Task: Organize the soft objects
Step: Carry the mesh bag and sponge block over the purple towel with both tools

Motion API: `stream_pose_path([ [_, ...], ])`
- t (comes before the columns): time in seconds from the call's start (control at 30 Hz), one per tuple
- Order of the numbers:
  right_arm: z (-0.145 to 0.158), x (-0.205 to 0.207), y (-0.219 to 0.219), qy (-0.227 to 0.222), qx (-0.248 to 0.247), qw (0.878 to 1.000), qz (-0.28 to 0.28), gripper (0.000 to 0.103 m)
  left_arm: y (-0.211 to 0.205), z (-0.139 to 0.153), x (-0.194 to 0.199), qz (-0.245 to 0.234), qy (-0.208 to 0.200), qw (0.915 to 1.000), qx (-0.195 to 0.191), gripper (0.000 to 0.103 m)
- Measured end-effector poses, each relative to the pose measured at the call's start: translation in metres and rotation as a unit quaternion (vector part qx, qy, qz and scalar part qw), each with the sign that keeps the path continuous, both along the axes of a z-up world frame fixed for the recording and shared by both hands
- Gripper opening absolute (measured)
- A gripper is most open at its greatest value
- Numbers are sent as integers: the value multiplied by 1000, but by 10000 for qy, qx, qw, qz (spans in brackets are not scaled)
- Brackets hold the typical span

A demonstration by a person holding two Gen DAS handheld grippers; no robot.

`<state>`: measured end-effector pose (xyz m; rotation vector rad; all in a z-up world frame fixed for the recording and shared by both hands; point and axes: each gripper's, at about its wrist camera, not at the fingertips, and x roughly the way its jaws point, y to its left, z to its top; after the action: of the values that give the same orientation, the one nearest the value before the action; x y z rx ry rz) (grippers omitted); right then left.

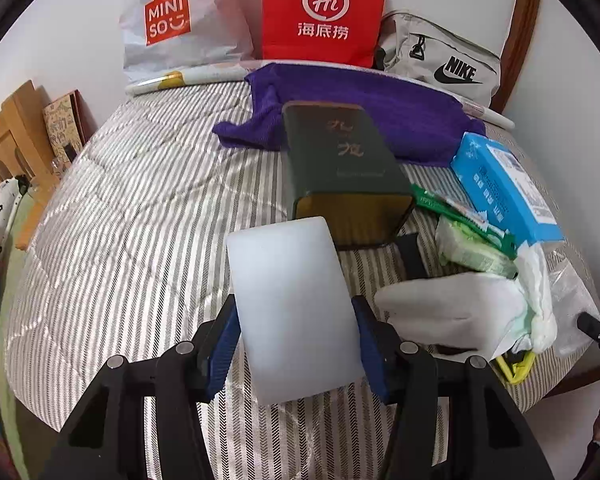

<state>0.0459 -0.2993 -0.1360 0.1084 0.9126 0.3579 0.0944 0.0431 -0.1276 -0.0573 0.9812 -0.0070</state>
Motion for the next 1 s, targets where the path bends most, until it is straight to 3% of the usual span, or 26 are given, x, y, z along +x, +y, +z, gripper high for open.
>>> stream_pose_path([
  [0.47,70,15,-2,-647,182,9975,231,9,-9,55,21,-35,-341,9994,-21,53],
  [1.0,104,129,34,-956,-36,9948,339,9,-9,75,92,-22,-262,9996,74,54],
])
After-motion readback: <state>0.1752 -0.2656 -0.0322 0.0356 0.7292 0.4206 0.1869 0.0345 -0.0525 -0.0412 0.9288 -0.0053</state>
